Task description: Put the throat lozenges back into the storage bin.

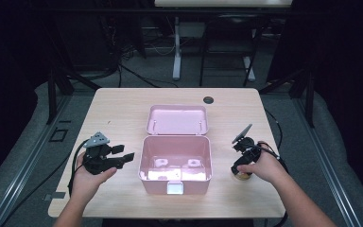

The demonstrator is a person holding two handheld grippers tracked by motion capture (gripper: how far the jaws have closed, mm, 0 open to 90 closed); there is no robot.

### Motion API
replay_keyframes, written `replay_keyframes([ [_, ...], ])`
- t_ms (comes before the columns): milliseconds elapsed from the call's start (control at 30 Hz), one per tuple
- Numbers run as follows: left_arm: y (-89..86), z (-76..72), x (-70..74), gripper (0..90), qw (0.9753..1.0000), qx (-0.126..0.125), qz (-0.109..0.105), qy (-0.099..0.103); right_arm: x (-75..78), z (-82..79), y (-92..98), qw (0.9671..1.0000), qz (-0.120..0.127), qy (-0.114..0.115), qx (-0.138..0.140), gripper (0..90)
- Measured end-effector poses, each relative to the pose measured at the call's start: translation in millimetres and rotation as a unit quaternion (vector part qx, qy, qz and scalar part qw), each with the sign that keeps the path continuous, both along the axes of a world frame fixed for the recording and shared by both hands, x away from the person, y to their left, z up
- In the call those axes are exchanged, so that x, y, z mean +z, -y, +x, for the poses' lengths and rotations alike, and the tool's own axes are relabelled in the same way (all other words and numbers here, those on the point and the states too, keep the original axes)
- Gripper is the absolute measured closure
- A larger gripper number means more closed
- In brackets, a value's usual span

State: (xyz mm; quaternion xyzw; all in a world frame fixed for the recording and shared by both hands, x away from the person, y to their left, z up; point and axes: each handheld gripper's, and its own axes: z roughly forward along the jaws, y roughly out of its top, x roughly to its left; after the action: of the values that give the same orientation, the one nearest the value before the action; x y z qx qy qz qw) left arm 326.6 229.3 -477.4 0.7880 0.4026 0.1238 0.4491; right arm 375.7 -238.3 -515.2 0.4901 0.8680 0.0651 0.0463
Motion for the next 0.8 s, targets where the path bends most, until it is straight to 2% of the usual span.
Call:
replay_keyframes([
  [200,0.0,0.3,-0.5,42.3,1.0,0.0,-0.001,0.0,-7.2,2.9,1.2,0.9999,-0.003,-0.011,0.0,7.9],
  [367,0.3,0.1,-0.2,42.4,1.0,0.0,-0.002,0.0,-12.0,4.6,3.3,0.9998,-0.004,-0.017,-0.011,7.9],
  [800,0.1,0.4,-0.4,42.4,1.0,0.001,-0.002,0.001,-23.4,7.0,6.5,0.9996,-0.008,-0.022,-0.014,10.0],
])
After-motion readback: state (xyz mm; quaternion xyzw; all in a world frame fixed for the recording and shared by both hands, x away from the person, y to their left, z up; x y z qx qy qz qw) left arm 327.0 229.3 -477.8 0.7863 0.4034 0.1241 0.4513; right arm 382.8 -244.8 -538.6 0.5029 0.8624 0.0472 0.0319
